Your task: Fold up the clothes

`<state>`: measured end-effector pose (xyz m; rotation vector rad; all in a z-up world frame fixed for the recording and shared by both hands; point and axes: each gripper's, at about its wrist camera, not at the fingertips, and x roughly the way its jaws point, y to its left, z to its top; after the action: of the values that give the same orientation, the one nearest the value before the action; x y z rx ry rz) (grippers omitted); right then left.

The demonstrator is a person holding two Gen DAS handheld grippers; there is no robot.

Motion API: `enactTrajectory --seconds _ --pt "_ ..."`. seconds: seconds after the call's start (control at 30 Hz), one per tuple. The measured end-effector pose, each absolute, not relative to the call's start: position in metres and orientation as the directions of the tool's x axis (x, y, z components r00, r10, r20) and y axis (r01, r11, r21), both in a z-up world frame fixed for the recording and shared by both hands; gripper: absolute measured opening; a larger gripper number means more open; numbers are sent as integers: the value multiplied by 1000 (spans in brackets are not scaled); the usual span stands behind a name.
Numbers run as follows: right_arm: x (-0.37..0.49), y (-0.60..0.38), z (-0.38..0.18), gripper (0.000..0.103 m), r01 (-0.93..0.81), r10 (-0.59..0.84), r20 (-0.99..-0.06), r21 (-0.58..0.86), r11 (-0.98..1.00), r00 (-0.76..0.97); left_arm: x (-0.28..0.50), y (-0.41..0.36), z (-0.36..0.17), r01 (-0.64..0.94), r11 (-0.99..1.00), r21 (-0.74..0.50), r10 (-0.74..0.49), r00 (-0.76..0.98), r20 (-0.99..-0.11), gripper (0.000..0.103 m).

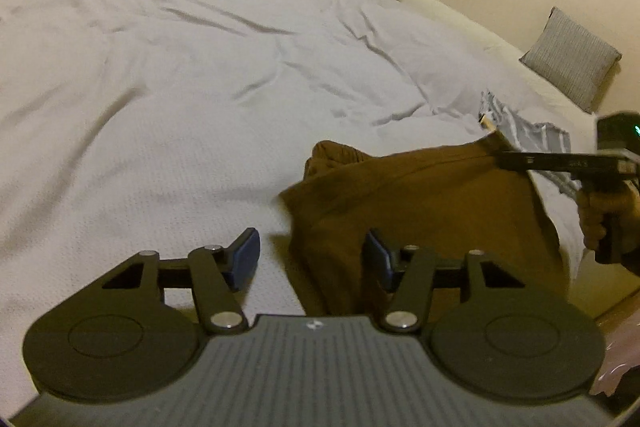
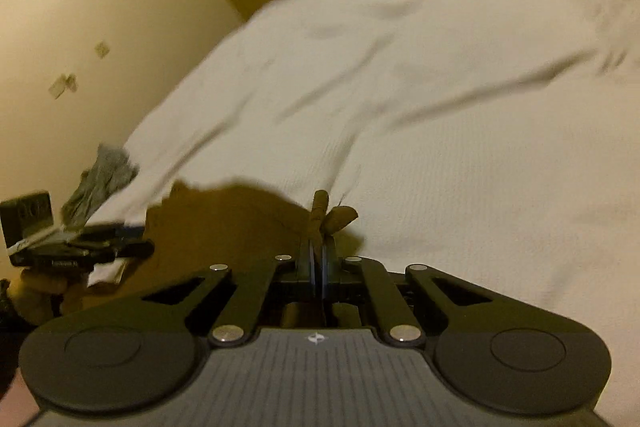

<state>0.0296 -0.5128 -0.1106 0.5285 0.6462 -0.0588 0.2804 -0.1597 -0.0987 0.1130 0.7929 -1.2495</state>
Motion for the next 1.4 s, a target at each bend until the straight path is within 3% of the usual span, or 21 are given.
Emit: enactTrajectory --seconds 0.07,0.23,0.43,0.63,0.73,0.77,0.83,1.2,1.4 --pt "6 -512 -90 2 237 12 -553 375 896 833 283 -161 -97 871 347 -348 -804 85 -589 52" --pt "-9 -505 -105 3 281 -62 -598 281 918 799 292 -169 -96 841 355 -408 -807 54 -589 49" --pt "-8 -499 -114 6 274 -50 -601 288 917 798 284 -155 -68 859 352 -372 -849 125 -514 46" --pt "-10 -501 -121 17 285 -48 -621 288 914 782 279 -179 -82 870 309 -384 -805 24 -592 44" --pt "-12 -501 -122 17 288 -52 -616 291 912 786 280 -186 -92 860 315 -402 -810 23 -587 37" --pt "-11 -500 -122 17 289 -53 -615 291 912 787 278 -187 -94 864 316 -391 -812 33 -583 29" --pt "-11 -502 -124 19 293 -53 -614 298 908 788 274 -188 -93 877 315 -363 -818 57 -572 20" --pt "-8 -506 -134 21 306 -30 -609 355 884 793 218 -185 -74 960 281 23 -810 249 -531 17" --pt "-9 -505 -135 8 301 -31 -607 348 888 794 198 -185 -75 948 277 158 -815 319 -483 9"
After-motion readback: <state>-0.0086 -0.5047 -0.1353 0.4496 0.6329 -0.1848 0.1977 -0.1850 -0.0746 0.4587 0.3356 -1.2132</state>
